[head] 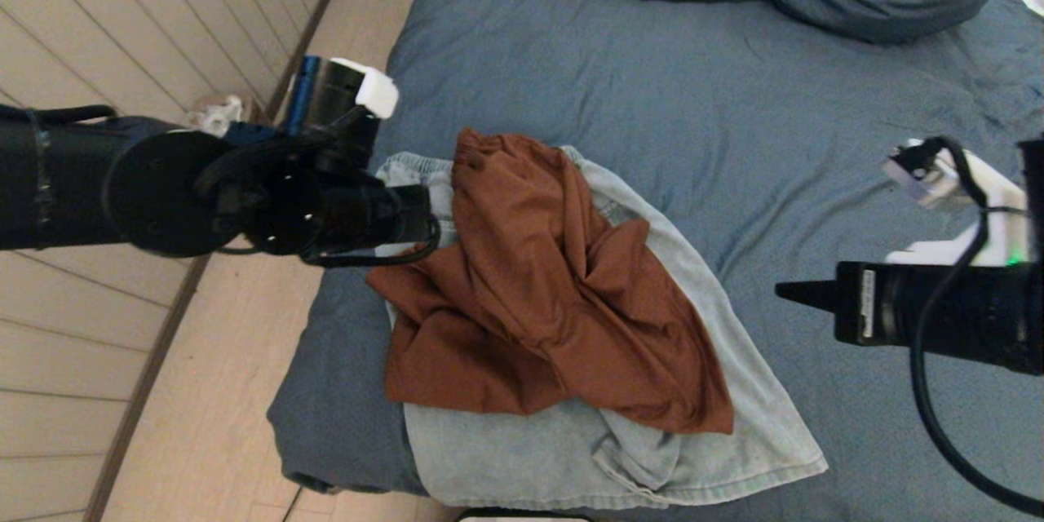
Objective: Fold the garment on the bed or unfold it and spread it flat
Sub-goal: Unford the brown shorts
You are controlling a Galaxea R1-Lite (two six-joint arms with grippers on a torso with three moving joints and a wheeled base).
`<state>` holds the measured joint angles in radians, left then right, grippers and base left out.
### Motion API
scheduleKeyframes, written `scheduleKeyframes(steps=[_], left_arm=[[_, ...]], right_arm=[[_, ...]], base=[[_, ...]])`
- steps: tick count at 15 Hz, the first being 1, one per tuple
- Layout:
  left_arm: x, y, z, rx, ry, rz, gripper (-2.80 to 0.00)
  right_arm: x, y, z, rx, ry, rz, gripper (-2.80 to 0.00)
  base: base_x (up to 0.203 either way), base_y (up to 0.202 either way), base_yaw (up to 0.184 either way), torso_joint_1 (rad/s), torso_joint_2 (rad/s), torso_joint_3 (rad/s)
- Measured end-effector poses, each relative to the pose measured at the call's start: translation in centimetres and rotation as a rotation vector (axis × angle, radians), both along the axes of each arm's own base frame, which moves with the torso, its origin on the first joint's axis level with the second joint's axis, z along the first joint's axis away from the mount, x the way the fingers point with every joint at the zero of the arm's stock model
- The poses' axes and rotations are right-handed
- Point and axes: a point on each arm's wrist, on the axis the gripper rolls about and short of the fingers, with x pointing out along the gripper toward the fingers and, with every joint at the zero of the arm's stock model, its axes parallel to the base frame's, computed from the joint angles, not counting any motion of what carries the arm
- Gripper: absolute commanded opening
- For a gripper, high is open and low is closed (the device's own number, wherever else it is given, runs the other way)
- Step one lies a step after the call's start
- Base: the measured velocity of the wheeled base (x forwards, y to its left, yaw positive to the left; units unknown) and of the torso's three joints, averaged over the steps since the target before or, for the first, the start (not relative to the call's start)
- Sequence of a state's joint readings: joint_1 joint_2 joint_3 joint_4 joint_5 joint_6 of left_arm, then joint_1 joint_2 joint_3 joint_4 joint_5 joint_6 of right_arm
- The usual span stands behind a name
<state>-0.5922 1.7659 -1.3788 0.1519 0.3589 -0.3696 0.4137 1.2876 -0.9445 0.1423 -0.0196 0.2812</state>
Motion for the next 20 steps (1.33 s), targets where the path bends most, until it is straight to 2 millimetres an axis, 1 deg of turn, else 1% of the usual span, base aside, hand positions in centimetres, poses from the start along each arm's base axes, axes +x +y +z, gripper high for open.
scheduleKeyframes(steps=[1, 3, 5, 7, 8, 11, 13, 16, 20], left_arm=[[-0.9, 1.7, -0.8, -0.015, 0.045, 0.016, -2.80], [-3.1, 4.4, -2.3, -0.056, 0.128, 0.034, -2.80], [-4.9, 6.2, -3.3, -0.129, 0.183, 0.058, -2.80], [-5.9, 7.1, -3.8, -0.184, 0.191, 0.078, -2.80], [-6.4, 7.3, -4.3, -0.187, 0.193, 0.080, -2.80], [-7.0, 7.6, -5.7, -0.201, 0.172, 0.072, -2.80], [-7.4, 7.3, -6.3, -0.198, 0.175, 0.051, -2.80], [-7.5, 7.0, -6.8, -0.188, 0.190, 0.043, -2.80], [-7.4, 6.3, -7.6, -0.175, 0.220, 0.027, -2.80]], right_arm=[[1.2, 1.0, -0.1, -0.007, 0.019, 0.021, -2.80], [3.5, 3.0, -0.9, -0.022, 0.062, 0.055, -2.80], [5.5, 4.6, -1.6, -0.034, 0.096, 0.071, -2.80], [7.4, 5.7, -2.4, -0.044, 0.122, 0.068, -2.80], [8.4, 6.2, -2.9, -0.052, 0.137, 0.063, 0.00], [11.2, 7.4, -4.7, -0.094, 0.169, 0.016, 0.00], [12.2, 7.7, -5.7, -0.110, 0.184, -0.001, 0.00], [13.9, 7.4, -5.8, -0.100, 0.179, -0.030, 0.00], [15.2, 7.0, -5.8, -0.096, 0.166, -0.056, 0.00]], base=[[0.000, 0.000, 0.000, 0.000, 0.00, 0.000], [0.000, 0.000, 0.000, 0.000, 0.00, 0.000], [0.000, 0.000, 0.000, 0.000, 0.00, 0.000], [0.000, 0.000, 0.000, 0.000, 0.00, 0.000], [0.000, 0.000, 0.000, 0.000, 0.00, 0.000], [0.000, 0.000, 0.000, 0.000, 0.00, 0.000], [0.000, 0.000, 0.000, 0.000, 0.00, 0.000], [0.000, 0.000, 0.000, 0.000, 0.00, 0.000], [0.000, 0.000, 0.000, 0.000, 0.00, 0.000]])
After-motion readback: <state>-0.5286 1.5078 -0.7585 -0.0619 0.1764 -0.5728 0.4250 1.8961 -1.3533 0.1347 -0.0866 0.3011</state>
